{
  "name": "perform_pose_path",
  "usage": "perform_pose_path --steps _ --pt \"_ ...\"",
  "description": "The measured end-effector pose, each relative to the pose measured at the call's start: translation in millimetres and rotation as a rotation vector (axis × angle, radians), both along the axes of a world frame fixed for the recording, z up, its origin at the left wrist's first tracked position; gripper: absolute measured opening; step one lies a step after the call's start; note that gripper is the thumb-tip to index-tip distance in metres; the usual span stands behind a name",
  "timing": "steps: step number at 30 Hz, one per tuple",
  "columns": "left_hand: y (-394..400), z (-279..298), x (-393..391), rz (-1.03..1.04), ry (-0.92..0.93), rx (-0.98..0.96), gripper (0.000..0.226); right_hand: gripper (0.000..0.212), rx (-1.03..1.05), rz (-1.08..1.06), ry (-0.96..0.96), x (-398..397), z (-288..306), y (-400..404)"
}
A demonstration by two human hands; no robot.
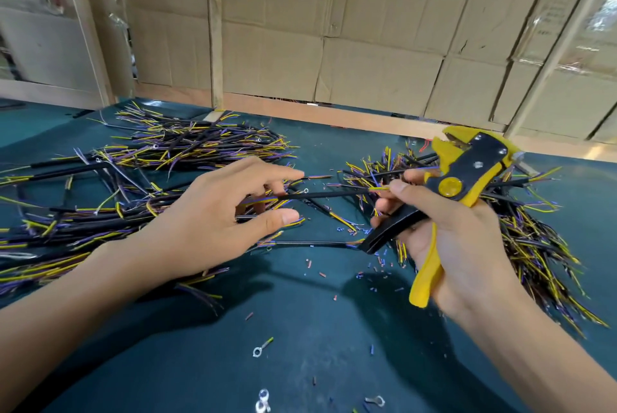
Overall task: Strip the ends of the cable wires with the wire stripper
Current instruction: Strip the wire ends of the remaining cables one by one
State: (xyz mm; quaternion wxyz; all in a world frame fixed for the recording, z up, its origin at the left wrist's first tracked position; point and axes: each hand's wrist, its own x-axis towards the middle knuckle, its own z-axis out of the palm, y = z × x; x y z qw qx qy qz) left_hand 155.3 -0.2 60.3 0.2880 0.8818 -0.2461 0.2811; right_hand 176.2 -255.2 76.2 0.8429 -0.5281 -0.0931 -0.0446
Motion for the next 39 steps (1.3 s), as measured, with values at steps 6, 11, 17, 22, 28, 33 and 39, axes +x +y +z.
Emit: perform_pose_path --steps 6,11,17,22,28,33,39 --pt "8.4 1.4 3.1 0.009 0.114 -0.326 0.019 0.017 0.140 -0.174 0.038 8.9 3.5 -12.5" --pt "2.7 5.4 0.7 -0.117 0.216 -0.618 0.017 0.016 0.149 -0.173 0.122 12.8 1.6 -14.2" --pt "3.1 11.4 2.0 -0.103 0.173 -0.683 0.013 0.017 0.115 -0.159 0.149 12.5 1.2 -12.9" --pt "17.4 6.3 5.2 0.298 -0.024 -0.239 0.014 0.012 0.004 -0.046 0.113 4.3 -3.7 -3.1" --pt "-9.0 2.8 -2.8 0.433 -0.327 0.409 0.063 0.014 -0.106 0.076 0.177 0.6 -7.7 6.4" --pt "-34.8 -10.4 -8.9 0.165 -0.443 0.677 0.020 0.014 0.085 0.074 0.367 4.4 -5.4 4.6" --pt "-39.5 -22.2 -3.7 0.248 -0.212 0.731 0.039 0.013 0.198 -0.026 0.365 8.2 2.5 -7.3"
